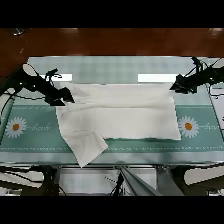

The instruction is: Fold the shirts.

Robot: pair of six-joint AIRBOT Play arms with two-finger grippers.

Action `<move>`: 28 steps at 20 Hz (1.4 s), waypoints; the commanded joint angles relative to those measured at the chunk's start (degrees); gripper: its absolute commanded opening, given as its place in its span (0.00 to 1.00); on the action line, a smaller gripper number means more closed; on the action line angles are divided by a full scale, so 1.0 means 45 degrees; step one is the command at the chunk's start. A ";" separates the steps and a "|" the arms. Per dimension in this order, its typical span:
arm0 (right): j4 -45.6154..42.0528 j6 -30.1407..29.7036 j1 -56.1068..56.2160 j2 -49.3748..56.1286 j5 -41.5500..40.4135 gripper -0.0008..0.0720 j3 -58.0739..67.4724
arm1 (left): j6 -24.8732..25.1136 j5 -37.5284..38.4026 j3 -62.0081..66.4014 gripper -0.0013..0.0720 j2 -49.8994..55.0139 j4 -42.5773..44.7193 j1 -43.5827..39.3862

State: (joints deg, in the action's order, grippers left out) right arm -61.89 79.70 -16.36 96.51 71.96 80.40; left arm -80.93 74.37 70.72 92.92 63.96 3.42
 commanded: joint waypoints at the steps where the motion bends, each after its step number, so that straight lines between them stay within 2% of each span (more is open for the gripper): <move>1: -0.0058 -0.0049 -0.0262 -0.0461 0.0486 0.87 -0.0330 | 0.0019 0.0962 0.0306 0.98 -0.0209 0.0427 0.0151; 5: -0.0476 -0.0058 -0.1613 -0.2535 0.0452 0.86 -0.1039 | -0.0073 0.1292 -0.0092 0.98 -0.2200 0.1064 0.1345; 8: -0.0102 -0.0121 -0.2225 -0.4969 -0.1005 0.86 -0.4255 | -0.0078 0.1205 -0.3138 0.98 -0.3900 0.1321 0.2322; 11: 0.1967 -0.1064 -0.2113 -0.7247 -0.2283 0.86 -0.7961 | 0.0087 0.0272 -0.6611 0.98 -0.5377 0.1321 0.3099; 13: 0.3648 -0.1787 -0.2108 -0.8291 -0.2492 0.86 -0.9690 | 0.0306 -0.0087 -0.8354 0.98 -0.6256 0.1195 0.3934; 17: 0.4677 -0.2365 -0.2108 -0.9228 -0.2404 0.86 -1.0967 | 0.1705 -0.0073 -1.0190 0.98 -0.7062 -0.1880 0.5187; 19: 0.4702 -0.2390 -0.2108 -0.9224 -0.2443 0.86 -1.0962 | 0.1972 -0.0316 -1.0758 0.98 -0.7062 -0.3041 0.4964; 23: 0.5134 -0.2385 -0.2108 -0.9224 -0.2399 0.86 -1.0962 | 0.2074 -0.1613 -1.1608 0.98 -0.7023 -0.3827 0.3497; 25: 0.5396 -0.2341 -0.2225 -0.9219 -0.3079 0.86 -1.0880 | 0.2084 -0.1889 -1.1861 0.98 -0.7019 -0.4182 0.2540; 28: 0.5003 -0.1792 -0.3657 -0.9058 -0.3570 0.86 -0.9870 | 0.2079 -0.1943 -1.2128 0.98 -0.7019 -0.4328 0.1229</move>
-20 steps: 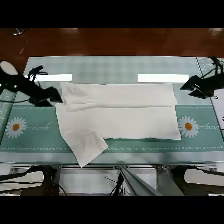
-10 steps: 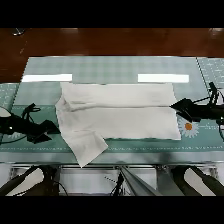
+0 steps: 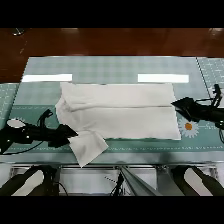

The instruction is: Fold the shirts.

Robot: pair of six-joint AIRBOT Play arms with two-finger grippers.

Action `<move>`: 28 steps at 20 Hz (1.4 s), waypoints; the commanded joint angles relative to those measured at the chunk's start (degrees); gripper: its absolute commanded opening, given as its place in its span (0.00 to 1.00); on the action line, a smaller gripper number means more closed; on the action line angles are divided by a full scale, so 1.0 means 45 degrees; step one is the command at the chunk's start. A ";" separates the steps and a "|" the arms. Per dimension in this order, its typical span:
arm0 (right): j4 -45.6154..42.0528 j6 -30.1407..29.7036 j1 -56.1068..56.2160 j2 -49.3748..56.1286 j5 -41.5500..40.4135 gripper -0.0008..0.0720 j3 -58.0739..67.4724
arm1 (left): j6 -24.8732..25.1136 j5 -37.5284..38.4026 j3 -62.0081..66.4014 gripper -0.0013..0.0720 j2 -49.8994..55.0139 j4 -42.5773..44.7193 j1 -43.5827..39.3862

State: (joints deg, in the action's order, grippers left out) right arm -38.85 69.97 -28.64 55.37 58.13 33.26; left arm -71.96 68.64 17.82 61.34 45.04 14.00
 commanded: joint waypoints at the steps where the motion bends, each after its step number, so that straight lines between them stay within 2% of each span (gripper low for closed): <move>1: -0.0491 0.0573 -0.1574 0.0160 -0.0170 0.86 0.0923 | 0.0092 -0.0714 -0.0423 0.97 -0.0005 -0.0155 -0.1404; 2: -0.1122 0.0709 -0.2263 0.0185 0.0350 0.86 0.1141 | 0.0092 -0.0777 -0.0432 0.84 -0.0005 -0.0160 -0.1564; 3: -0.1928 0.0821 -0.2827 0.0185 0.0903 0.86 0.1161 | 0.0204 -0.0787 -0.0408 0.24 -0.0005 -0.0165 -0.1593; 4: -0.3274 0.1234 -0.3245 0.0185 0.1598 0.86 0.1117 | 0.0408 -0.0792 -0.0359 0.06 -0.0053 -0.0180 -0.1593; 6: -0.6013 0.2331 -0.3351 0.0180 0.2832 0.86 0.0733 | 0.0476 -0.0792 -0.0267 0.06 -0.0204 -0.0335 -0.1588; 7: -0.6601 0.3060 -0.3327 0.0185 0.3104 0.86 0.0389 | 0.0471 -0.0792 -0.0233 0.06 -0.0291 -0.0364 -0.1593; 11: -0.6538 0.3011 -0.3264 0.0185 0.3623 0.86 -0.1015 | 0.0471 -0.0782 -0.0223 0.06 -0.0495 -0.0767 -0.1598; 16: -0.6445 0.2948 -0.3264 0.0233 0.3764 0.86 -0.1098 | 0.0515 -0.0923 -0.0233 0.06 -0.0495 -0.0879 -0.1613; 19: -0.6033 0.2647 -0.3264 0.0865 0.3939 0.86 -0.1093 | 0.0515 -0.1127 -0.0228 0.06 -0.0495 -0.0879 -0.1608; 22: -0.4585 0.1700 -0.3264 0.1545 0.3818 0.86 -0.1083 | 0.0568 -0.1122 -0.0228 0.06 -0.0495 -0.0879 -0.1608; 28: -0.4342 0.1671 -0.3264 0.2613 0.3633 0.86 -0.1083 | 0.0559 -0.1122 -0.0228 0.06 -0.0495 -0.0884 -0.1608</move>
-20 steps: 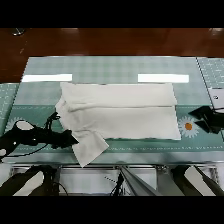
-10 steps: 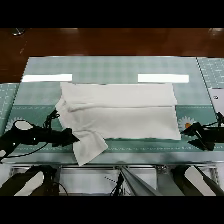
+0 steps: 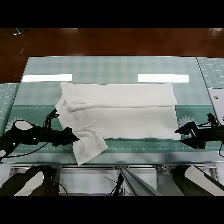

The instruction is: Fold the shirts.

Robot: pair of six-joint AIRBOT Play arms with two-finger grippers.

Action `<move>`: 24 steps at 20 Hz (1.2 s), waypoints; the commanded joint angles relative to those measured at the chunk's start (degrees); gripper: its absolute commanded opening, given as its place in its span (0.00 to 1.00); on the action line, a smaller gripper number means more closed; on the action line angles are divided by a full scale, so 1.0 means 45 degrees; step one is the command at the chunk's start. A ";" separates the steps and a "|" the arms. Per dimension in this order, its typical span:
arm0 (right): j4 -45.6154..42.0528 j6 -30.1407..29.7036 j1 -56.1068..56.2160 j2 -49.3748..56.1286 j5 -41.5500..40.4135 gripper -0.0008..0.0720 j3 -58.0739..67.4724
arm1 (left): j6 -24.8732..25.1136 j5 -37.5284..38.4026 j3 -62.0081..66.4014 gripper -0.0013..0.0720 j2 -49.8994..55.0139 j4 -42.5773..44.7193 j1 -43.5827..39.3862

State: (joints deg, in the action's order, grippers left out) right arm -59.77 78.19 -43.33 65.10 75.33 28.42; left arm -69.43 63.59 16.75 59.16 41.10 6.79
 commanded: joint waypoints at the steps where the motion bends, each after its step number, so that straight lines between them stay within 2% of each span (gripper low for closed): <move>1: 0.0549 -0.0223 0.0000 0.0563 -0.0262 0.86 -0.0010 | -0.0005 -0.0005 0.0010 0.06 -0.0010 -0.0010 -0.0005; 7: 0.2618 -0.1263 0.0049 0.0685 -0.0787 0.86 -0.0010 | -0.0005 -0.0015 0.0010 0.06 -0.0010 -0.0092 -0.0005; 10: 0.2181 -0.1307 0.1389 0.0685 -0.1515 0.85 0.0010 | -0.0005 -0.0039 0.0010 0.06 -0.0010 -0.0165 -0.0005; 11: 0.2035 -0.1302 0.1846 0.0685 -0.1797 0.65 0.0073 | -0.0010 -0.0024 0.0015 0.06 -0.0010 -0.0199 -0.0005; 12: 0.2025 -0.1355 0.2103 0.0680 -0.1836 0.20 0.0214 | -0.0010 -0.0005 0.0019 0.06 -0.0010 -0.0243 0.0000; 13: 0.2040 -0.1593 0.2268 0.0680 -0.1749 0.04 0.0486 | 0.0000 0.0000 0.0083 0.06 -0.0010 -0.0243 0.0010; 17: 0.2059 -0.1501 0.2297 0.0685 -0.1239 0.04 0.2278 | 0.0029 0.0578 0.1870 0.06 -0.0005 -0.0238 0.0491; 19: 0.2370 -0.1433 0.2302 0.0685 -0.1311 0.04 0.3240 | 0.0257 0.0350 0.3201 0.05 0.0170 0.0044 0.0665; 24: 0.3847 -0.1826 0.2681 0.1569 -0.1783 0.04 0.4935 | -0.0913 0.0102 0.6994 0.05 0.2662 0.0185 0.0602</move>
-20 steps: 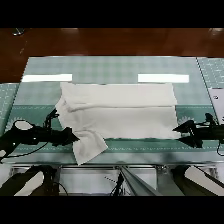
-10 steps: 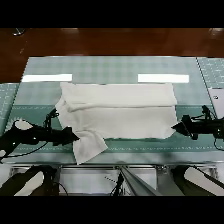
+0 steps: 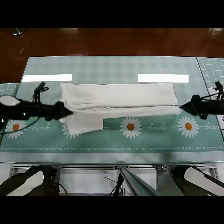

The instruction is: Fold the shirts.

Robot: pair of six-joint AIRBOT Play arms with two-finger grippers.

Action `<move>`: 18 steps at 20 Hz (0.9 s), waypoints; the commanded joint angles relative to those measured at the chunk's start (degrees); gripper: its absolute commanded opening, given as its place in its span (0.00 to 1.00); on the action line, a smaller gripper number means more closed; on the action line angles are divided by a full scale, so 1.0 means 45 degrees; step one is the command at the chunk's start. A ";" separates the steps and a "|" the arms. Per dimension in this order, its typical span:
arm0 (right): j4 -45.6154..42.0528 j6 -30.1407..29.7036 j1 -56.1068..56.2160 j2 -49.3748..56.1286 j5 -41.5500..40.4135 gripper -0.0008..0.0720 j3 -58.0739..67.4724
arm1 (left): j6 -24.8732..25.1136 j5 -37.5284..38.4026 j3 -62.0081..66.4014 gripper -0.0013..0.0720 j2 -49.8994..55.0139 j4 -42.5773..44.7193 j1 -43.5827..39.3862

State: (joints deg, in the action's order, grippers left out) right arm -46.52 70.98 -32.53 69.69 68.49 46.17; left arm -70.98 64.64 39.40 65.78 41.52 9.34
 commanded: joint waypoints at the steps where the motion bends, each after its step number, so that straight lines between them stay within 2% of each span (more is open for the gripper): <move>1: 0.1039 -0.0277 0.0646 0.1025 -0.0335 0.04 0.1409 | -0.0855 -0.0126 0.2832 0.05 0.1831 0.0092 0.0024; 3: 0.1098 -0.0204 0.1428 0.1987 -0.0894 0.04 0.2322 | -0.1404 -0.0058 0.4435 0.05 0.3026 0.0092 -0.0053; 6: 0.1132 0.0364 0.2176 0.3385 -0.1802 0.04 0.3793 | -0.1651 0.0073 0.6475 0.06 0.4838 0.0087 -0.0257; 11: 0.1141 0.1049 0.2754 0.5450 -0.2006 0.05 0.5659 | -0.1778 0.0068 0.7597 0.07 0.6776 0.0107 -0.0670; 12: 0.1209 0.1258 0.2754 0.5678 -0.2050 0.26 0.5761 | -0.1821 0.0063 0.7606 0.40 0.7023 0.0107 -0.0680; 13: 0.1350 0.1239 0.2715 0.5804 -0.1938 0.69 0.5799 | -0.1870 0.0160 0.7611 0.98 0.7125 0.0117 -0.0636; 14: 0.1258 0.0899 0.2608 0.5795 -0.1826 0.88 0.5863 | -0.1914 0.0476 0.7703 0.98 0.7125 0.0364 -0.0442; 18: 0.0291 0.0481 0.1059 0.5795 0.0578 0.87 0.7145 | -0.2696 0.1880 0.8286 0.98 0.6033 0.3128 0.1365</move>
State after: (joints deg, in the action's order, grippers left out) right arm -42.44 74.04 -24.08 95.09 64.55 74.85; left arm -80.73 69.47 75.24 95.29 47.68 11.14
